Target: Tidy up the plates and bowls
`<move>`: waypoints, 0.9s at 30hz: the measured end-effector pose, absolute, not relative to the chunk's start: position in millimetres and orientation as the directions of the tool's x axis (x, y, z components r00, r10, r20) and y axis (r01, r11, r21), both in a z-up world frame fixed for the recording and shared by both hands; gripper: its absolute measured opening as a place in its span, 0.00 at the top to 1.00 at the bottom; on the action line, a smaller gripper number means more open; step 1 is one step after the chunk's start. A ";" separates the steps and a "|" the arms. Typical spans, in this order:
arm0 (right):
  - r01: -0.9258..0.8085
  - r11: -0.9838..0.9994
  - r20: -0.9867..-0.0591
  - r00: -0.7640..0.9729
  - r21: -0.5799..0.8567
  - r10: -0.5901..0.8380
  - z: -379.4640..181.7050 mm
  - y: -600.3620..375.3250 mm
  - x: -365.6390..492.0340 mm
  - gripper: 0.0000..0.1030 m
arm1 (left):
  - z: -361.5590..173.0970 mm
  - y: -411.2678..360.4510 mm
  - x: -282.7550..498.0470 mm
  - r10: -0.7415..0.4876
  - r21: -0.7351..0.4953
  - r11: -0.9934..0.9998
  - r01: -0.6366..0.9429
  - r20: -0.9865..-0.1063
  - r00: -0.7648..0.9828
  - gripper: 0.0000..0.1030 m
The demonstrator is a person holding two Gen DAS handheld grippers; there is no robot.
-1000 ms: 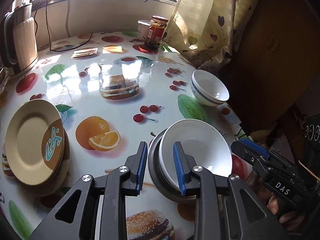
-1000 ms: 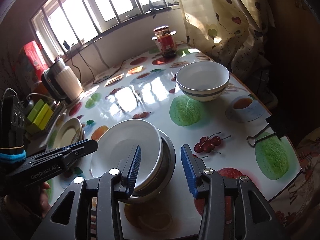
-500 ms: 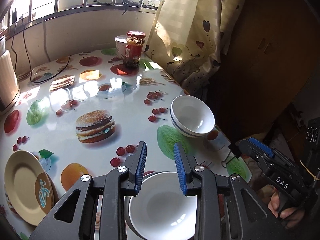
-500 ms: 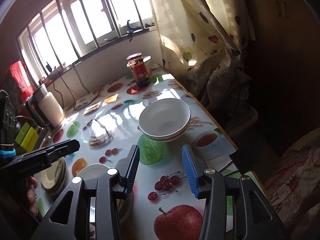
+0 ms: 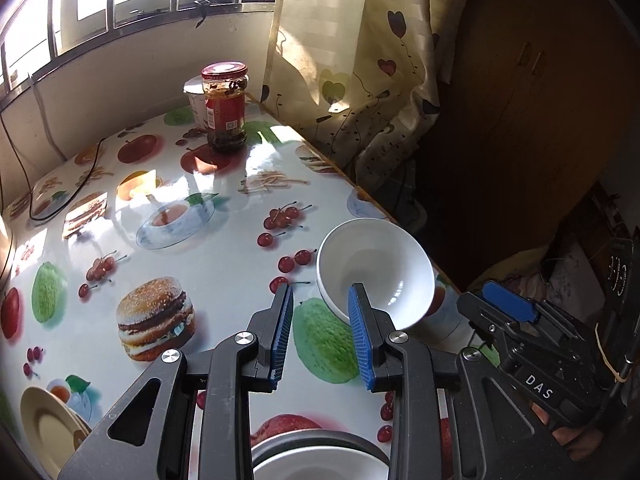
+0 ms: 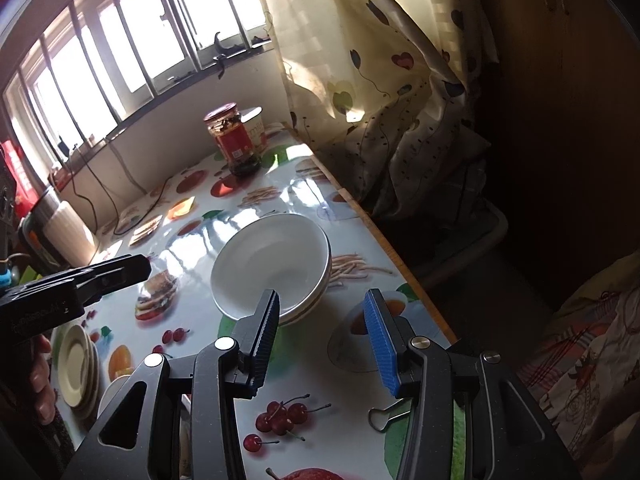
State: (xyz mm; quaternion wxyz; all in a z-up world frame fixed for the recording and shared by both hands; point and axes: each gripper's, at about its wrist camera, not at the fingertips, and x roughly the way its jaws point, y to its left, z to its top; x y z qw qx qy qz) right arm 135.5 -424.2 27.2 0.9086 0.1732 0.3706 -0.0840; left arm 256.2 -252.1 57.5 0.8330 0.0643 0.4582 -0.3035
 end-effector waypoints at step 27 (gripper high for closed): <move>0.246 0.941 -0.761 0.648 0.234 0.020 -7.3 -429.4 195.0 0.75 | 9.9 -293.4 291.4 -0.354 -0.131 0.812 0.569 -0.885 0.303 0.72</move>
